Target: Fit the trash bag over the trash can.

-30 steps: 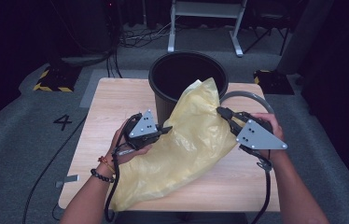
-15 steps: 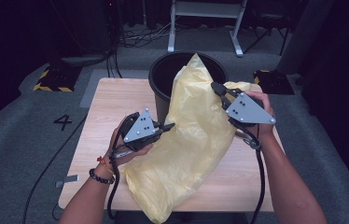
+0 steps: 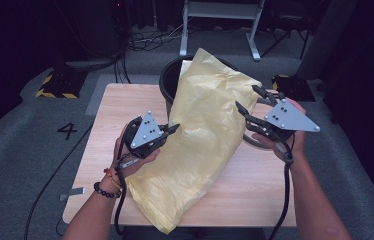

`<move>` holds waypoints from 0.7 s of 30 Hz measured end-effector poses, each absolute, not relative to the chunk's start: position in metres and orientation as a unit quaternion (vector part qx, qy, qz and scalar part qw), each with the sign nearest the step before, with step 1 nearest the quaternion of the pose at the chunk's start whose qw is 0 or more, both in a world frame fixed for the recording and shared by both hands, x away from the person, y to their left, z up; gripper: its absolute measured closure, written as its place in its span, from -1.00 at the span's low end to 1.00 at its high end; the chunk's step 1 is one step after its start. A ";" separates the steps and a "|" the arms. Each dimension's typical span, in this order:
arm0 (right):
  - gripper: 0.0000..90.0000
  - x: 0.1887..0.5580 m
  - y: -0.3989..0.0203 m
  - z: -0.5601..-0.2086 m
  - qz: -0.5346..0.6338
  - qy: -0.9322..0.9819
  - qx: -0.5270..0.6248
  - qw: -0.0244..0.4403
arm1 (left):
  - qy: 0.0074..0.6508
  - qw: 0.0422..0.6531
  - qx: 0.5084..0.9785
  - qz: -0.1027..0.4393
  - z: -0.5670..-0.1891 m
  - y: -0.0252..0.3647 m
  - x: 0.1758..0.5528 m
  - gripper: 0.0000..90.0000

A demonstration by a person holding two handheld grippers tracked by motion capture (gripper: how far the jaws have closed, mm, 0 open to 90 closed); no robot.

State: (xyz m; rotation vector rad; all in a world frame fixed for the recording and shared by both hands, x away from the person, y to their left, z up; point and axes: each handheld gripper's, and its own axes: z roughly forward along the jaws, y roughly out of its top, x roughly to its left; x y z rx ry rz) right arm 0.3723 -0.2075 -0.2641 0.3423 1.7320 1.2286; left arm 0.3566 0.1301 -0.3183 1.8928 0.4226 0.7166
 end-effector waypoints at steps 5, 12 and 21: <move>-0.19 0.359 -0.231 -0.278 0.525 0.707 0.181 0.437 | 0.183 0.505 0.785 0.308 -0.319 0.129 0.358 1.00; -0.09 0.367 -0.234 -0.303 0.538 0.730 0.201 0.369 | 0.203 0.511 0.775 0.311 -0.319 0.131 0.365 1.00; -0.16 0.399 -0.230 -0.304 0.580 0.728 0.248 0.268 | 0.201 0.519 0.767 0.319 -0.313 0.133 0.367 1.00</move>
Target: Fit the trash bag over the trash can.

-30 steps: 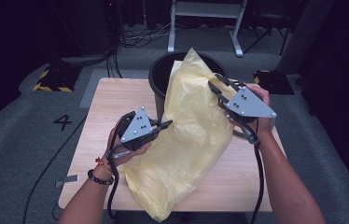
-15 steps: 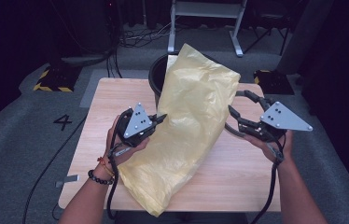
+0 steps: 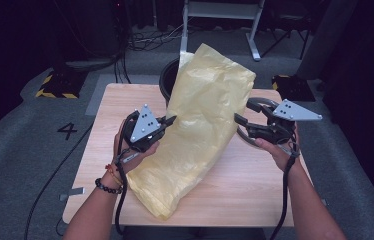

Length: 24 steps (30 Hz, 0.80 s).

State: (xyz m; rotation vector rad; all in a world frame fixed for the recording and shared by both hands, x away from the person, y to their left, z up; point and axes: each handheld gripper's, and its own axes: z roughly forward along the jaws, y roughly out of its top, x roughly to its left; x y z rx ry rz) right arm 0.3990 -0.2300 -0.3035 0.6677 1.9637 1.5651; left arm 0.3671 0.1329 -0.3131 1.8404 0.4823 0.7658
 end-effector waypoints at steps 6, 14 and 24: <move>0.27 0.403 -0.219 -0.294 0.568 0.737 0.233 0.284 | 0.203 0.519 0.765 0.323 -0.308 0.136 0.369 1.00; 1.00 0.420 -0.209 -0.279 0.543 0.760 0.210 0.288 | 0.212 0.516 0.763 0.326 -0.302 0.142 0.376 1.00; 1.00 0.447 -0.198 -0.269 0.525 0.761 0.236 0.299 | 0.215 0.511 0.762 0.334 -0.295 0.142 0.384 1.00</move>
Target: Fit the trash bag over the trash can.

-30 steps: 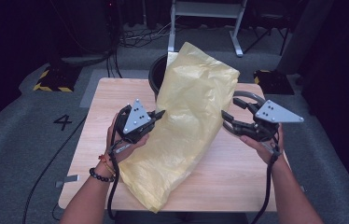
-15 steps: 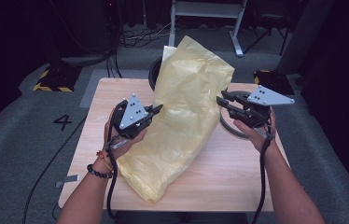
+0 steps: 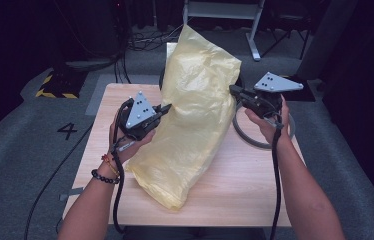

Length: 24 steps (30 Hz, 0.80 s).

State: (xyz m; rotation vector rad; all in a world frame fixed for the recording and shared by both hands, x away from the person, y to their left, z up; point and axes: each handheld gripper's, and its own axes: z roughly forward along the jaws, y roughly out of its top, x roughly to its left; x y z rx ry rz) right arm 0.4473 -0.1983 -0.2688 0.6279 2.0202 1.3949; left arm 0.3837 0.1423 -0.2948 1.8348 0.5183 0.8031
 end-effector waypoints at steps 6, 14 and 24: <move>1.00 0.465 -0.190 -0.266 0.493 0.779 0.268 0.280 | 0.218 0.509 0.762 0.337 -0.292 0.142 0.387 1.00; 1.00 0.481 -0.179 -0.267 0.442 0.809 0.280 0.267 | 0.217 0.510 0.762 0.335 -0.292 0.140 0.392 1.00; 1.00 0.491 -0.176 -0.273 0.415 0.827 0.286 0.249 | 0.240 0.539 0.742 0.319 -0.311 0.145 0.381 -0.10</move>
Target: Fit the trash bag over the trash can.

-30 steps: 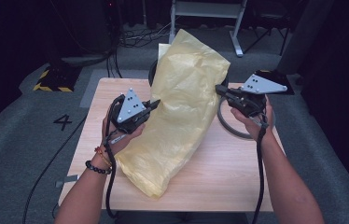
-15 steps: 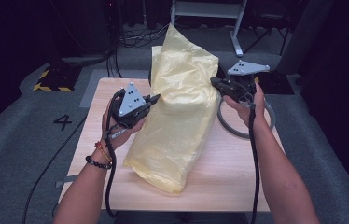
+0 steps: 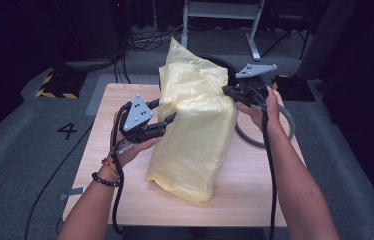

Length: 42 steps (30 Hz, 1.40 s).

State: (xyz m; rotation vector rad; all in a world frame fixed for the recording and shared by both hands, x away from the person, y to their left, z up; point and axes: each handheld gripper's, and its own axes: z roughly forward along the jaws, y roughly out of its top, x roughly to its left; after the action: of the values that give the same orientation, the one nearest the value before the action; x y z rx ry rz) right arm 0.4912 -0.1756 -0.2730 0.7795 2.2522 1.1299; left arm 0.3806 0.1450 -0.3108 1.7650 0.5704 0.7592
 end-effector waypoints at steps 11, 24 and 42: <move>1.00 0.494 -0.173 -0.273 0.404 0.835 0.291 0.237 | 0.279 0.547 0.760 0.212 -0.375 0.150 0.383 -0.52; 1.00 0.496 -0.176 -0.274 0.415 0.830 0.295 0.229 | 0.217 0.517 0.808 0.184 -0.384 0.118 0.394 0.66; -0.08 0.482 -0.200 -0.262 0.483 0.777 0.306 0.262 | 0.198 0.532 0.787 0.241 -0.341 0.128 0.372 1.00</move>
State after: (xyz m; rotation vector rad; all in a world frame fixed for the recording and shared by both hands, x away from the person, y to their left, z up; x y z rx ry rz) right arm 0.4824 -0.1997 -0.2615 0.8282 2.1034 1.3061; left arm 0.3725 0.1276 -0.3407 1.8768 0.4712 0.5747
